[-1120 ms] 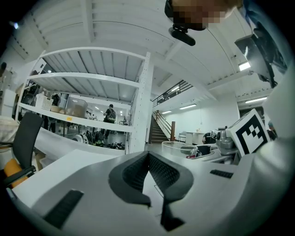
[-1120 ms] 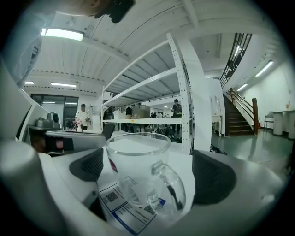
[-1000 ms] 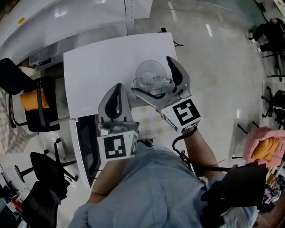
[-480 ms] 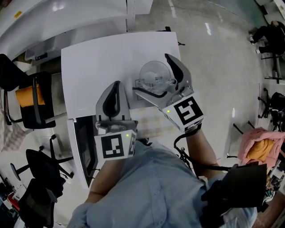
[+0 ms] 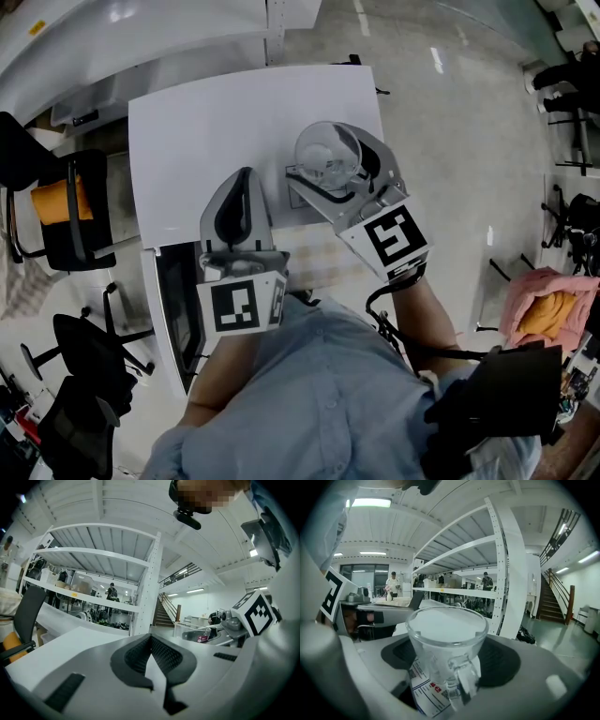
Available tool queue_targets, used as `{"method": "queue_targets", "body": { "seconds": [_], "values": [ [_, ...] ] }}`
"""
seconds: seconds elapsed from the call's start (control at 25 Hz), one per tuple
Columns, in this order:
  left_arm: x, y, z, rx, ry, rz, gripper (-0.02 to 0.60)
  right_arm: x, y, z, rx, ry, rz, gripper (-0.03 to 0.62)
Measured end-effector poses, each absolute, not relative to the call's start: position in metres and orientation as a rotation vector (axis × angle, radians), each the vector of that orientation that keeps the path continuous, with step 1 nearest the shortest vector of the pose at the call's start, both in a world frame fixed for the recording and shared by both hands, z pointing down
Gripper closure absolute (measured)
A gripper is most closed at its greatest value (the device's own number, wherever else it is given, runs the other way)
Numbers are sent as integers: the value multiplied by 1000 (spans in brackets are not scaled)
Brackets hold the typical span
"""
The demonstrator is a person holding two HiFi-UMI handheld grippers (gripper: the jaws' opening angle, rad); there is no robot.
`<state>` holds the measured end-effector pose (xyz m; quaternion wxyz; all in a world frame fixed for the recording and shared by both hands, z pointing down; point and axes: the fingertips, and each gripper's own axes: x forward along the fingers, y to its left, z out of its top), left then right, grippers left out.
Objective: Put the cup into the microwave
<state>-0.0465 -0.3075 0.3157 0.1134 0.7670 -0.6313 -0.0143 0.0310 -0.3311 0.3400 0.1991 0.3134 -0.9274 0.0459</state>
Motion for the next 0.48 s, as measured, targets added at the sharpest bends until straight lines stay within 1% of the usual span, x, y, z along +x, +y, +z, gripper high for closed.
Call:
{"method": "queue_targets", "body": {
  "seconds": [0.48],
  "values": [
    [-47, -303, 309, 2268, -1857, -56, 574, 36, -331, 339, 1020, -2584, 161, 224]
  ]
}}
